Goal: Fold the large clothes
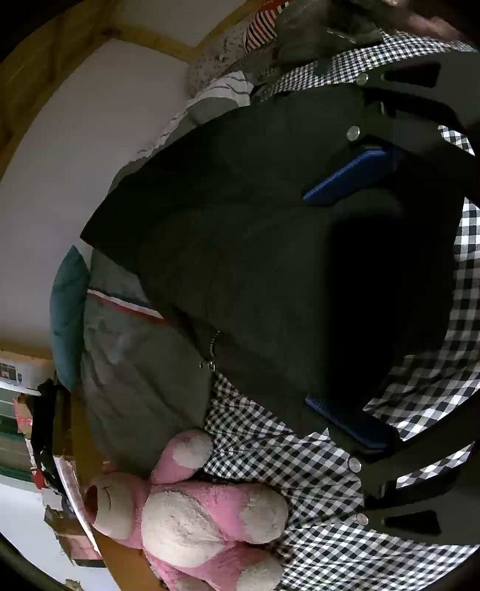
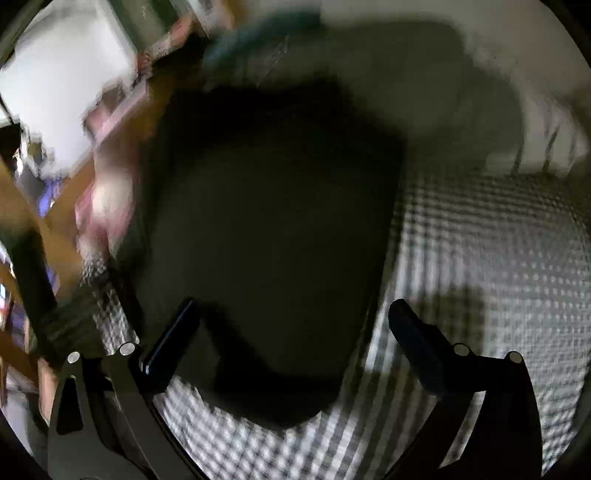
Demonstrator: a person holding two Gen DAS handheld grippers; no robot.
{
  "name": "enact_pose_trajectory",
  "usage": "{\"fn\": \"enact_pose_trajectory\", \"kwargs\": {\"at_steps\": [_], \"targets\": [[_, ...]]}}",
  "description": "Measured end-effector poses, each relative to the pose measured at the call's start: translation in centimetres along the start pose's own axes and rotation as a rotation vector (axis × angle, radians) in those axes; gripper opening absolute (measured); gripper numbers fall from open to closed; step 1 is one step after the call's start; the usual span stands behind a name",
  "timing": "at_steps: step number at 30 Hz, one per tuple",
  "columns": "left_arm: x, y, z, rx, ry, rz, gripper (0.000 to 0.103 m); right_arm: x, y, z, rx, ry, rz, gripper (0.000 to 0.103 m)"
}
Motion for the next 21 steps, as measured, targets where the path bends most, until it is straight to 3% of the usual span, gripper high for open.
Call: {"fn": "enact_pose_trajectory", "kwargs": {"at_steps": [2,6,9,13,17,21], "targets": [[0.2,0.3,0.0,0.01,0.01,-0.017,0.099,0.5,-1.1,-4.2,-0.049,-0.007,0.068,0.1],[0.6,0.3,0.1,0.019,0.019,-0.031,0.099,7.9,-2.6,-12.7,-0.09,-0.179,0.176,0.101],[1.0,-0.2,0.1,0.002,0.01,-0.04,0.099,11.9,-3.4,-14.0,-0.151,-0.284,0.219,0.101],[1.1,-0.3,0.1,0.007,0.003,-0.041,0.099,13.1,-2.8,-13.3,-0.191,-0.286,0.236,0.101],[0.8,-0.4,0.0,0.007,0.031,0.007,0.099,8.4,-1.6,-11.5,-0.128,-0.169,0.133,0.1],[0.7,-0.4,0.0,-0.021,0.054,0.03,0.099,2.7,3.4,-4.5,0.144,-0.048,-0.156,0.1]]}}
Point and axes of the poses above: each gripper's, at about its wrist camera, not at the fingertips, and x roughly the way its jaws point, y to its right, z to its underside, the point moved 6 cm from there along x, roughly the way its jaws point, and after that the axes turned 13 degrees about -y, right-handed, at the moved point
